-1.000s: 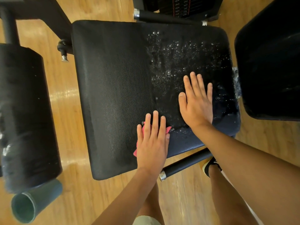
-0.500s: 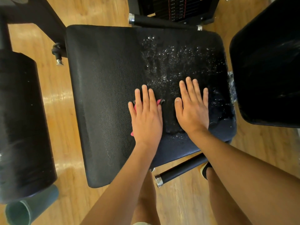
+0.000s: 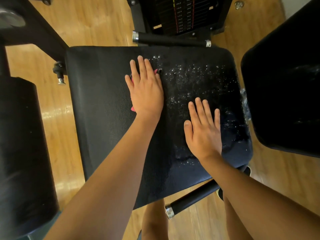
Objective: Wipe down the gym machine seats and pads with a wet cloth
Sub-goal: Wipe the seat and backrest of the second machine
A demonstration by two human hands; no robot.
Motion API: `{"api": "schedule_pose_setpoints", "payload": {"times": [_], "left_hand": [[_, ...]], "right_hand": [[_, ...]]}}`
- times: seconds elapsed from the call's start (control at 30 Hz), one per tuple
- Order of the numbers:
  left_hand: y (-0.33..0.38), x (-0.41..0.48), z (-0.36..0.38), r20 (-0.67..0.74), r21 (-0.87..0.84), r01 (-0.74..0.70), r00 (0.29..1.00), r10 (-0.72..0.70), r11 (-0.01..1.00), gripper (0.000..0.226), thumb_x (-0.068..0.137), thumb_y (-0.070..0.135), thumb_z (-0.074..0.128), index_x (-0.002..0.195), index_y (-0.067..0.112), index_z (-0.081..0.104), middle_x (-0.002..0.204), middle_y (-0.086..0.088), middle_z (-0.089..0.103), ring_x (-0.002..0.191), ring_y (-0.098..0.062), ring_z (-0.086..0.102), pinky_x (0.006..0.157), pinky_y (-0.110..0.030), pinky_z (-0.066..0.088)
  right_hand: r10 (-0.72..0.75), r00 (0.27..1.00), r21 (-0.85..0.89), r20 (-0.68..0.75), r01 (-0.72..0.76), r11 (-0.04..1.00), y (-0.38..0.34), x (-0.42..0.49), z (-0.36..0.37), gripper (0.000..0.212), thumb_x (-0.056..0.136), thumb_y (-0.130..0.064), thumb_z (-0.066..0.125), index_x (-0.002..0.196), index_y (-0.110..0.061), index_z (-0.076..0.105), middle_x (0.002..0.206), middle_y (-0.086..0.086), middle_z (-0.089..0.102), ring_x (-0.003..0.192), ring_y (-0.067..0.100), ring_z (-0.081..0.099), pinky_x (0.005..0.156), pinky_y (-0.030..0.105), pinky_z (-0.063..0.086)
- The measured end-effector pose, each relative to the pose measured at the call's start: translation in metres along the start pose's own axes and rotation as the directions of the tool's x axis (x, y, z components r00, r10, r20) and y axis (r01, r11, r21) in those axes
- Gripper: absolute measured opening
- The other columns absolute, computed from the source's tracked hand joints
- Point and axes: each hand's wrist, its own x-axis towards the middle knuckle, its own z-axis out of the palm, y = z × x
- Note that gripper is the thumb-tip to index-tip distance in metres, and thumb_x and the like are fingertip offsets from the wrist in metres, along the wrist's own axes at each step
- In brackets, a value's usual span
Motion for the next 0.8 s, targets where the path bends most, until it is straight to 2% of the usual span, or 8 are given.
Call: {"api": "schedule_pose_setpoints", "payload": {"times": [0.23, 0.3, 0.37, 0.43, 0.53, 0.63, 0.7, 0.8], "left_hand": [[0.006, 0.039, -0.006, 0.037, -0.028, -0.007, 0.999, 0.009, 1.0, 0.057, 0.111, 0.039, 0.02, 0.162, 0.013, 0.017, 0.17, -0.008, 0.011, 0.157, -0.031, 0.003, 0.124, -0.056, 0.012], [0.002, 0.036, -0.012, 0.068, -0.062, -0.049, 0.996, 0.053, 0.997, 0.06, 0.109, 0.044, 0.024, 0.162, 0.017, 0.016, 0.171, -0.009, 0.009, 0.157, -0.034, 0.0, 0.122, -0.062, 0.008], [-0.008, 0.032, -0.022, 0.086, -0.166, -0.123, 0.987, 0.138, 0.978, 0.061, 0.108, 0.05, 0.026, 0.163, 0.025, 0.014, 0.171, -0.007, 0.004, 0.156, -0.035, -0.005, 0.119, -0.066, 0.001], [-0.026, 0.025, -0.035, 0.041, -0.213, -0.165, 0.983, 0.178, 0.963, 0.06, 0.108, 0.051, 0.024, 0.163, 0.028, 0.014, 0.171, -0.004, 0.005, 0.157, -0.031, -0.006, 0.119, -0.066, -0.002], [-0.068, 0.02, -0.046, -0.027, -0.175, -0.095, 0.995, 0.091, 0.98, 0.057, 0.109, 0.042, 0.023, 0.162, 0.024, 0.019, 0.171, -0.003, 0.01, 0.158, -0.025, -0.001, 0.121, -0.065, 0.0], [-0.114, 0.013, -0.046, 0.004, -0.096, 0.061, 0.998, -0.061, 0.993, 0.057, 0.107, 0.038, 0.027, 0.161, 0.022, 0.021, 0.171, -0.003, 0.01, 0.158, -0.026, 0.0, 0.121, -0.067, 0.003], [-0.133, 0.005, -0.043, 0.031, -0.047, 0.09, 0.996, -0.089, 0.995, 0.058, 0.108, 0.044, 0.023, 0.162, 0.026, 0.018, 0.171, -0.001, 0.008, 0.158, -0.026, -0.002, 0.121, -0.066, 0.004], [-0.138, -0.001, -0.038, 0.009, -0.023, 0.07, 0.997, -0.07, 0.997, 0.058, 0.108, 0.046, 0.019, 0.162, 0.028, 0.017, 0.171, -0.001, 0.006, 0.158, -0.025, -0.002, 0.123, -0.063, 0.005]], "right_hand": [[-0.002, 1.0, 0.01, -0.017, 0.002, 1.0, 0.001, 0.001, 0.002, 0.056, 0.109, -0.035, 0.03, 0.16, -0.015, 0.033, 0.169, 0.007, 0.025, 0.159, 0.024, 0.014, 0.128, 0.056, 0.012], [0.0, 1.0, 0.016, 0.004, 0.0, 1.0, -0.001, 0.003, 0.001, 0.056, 0.109, -0.036, 0.03, 0.161, -0.016, 0.032, 0.17, 0.006, 0.024, 0.159, 0.024, 0.014, 0.128, 0.056, 0.012], [0.012, 1.0, 0.002, 0.024, -0.012, 1.0, -0.004, 0.004, 0.0, 0.056, 0.108, -0.036, 0.03, 0.161, -0.016, 0.031, 0.17, 0.006, 0.023, 0.159, 0.023, 0.014, 0.128, 0.056, 0.011], [0.021, 0.999, -0.003, 0.035, -0.021, 1.0, -0.004, 0.004, -0.001, 0.056, 0.107, -0.035, 0.031, 0.16, -0.015, 0.033, 0.169, 0.007, 0.025, 0.159, 0.024, 0.016, 0.128, 0.057, 0.013], [0.042, 0.999, 0.051, 0.007, -0.042, 0.998, -0.016, 0.014, -0.008, 0.054, 0.106, -0.033, 0.034, 0.155, -0.013, 0.043, 0.166, 0.009, 0.033, 0.157, 0.027, 0.025, 0.127, 0.058, 0.015], [0.006, 0.999, 0.19, -0.04, 0.002, 0.982, -0.054, 0.045, -0.018, 0.052, 0.104, -0.031, 0.039, 0.151, -0.012, 0.049, 0.162, 0.009, 0.041, 0.154, 0.026, 0.031, 0.128, 0.055, 0.015], [-0.013, 1.0, 0.267, -0.016, 0.017, 0.964, -0.085, 0.076, -0.021, 0.053, 0.104, -0.034, 0.043, 0.153, -0.015, 0.047, 0.164, 0.009, 0.038, 0.155, 0.027, 0.028, 0.128, 0.055, 0.014], [-0.021, 0.998, 0.301, 0.058, 0.003, 0.954, -0.128, 0.118, -0.018, 0.058, 0.104, -0.042, 0.046, 0.159, -0.024, 0.038, 0.17, 0.009, 0.025, 0.159, 0.03, 0.012, 0.127, 0.058, 0.004]]}}
